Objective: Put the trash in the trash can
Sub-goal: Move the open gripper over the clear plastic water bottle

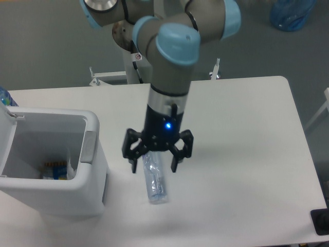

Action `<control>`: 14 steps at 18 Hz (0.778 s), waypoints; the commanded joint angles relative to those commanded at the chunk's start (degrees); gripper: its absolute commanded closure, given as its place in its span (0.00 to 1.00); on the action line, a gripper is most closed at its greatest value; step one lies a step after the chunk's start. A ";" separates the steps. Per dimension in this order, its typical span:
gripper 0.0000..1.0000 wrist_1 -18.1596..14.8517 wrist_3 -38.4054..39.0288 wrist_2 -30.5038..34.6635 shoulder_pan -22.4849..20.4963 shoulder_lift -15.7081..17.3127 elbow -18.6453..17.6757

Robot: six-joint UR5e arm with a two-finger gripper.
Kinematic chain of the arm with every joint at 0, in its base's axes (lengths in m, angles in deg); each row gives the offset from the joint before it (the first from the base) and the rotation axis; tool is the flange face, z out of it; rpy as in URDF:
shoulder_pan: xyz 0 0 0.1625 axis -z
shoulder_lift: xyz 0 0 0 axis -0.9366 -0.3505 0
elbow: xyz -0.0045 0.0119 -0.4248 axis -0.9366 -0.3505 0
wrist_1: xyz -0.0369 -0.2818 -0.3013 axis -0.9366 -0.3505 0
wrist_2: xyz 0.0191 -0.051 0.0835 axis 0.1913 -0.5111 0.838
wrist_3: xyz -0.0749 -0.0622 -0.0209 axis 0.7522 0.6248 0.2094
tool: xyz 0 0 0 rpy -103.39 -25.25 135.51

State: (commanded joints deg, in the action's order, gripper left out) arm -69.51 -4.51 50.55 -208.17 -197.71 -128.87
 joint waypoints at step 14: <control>0.00 0.44 -3.17 6.60 0.79 -4.14 -4.22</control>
State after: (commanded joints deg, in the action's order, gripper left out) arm -69.07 -7.67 57.15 -207.38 -201.84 -133.09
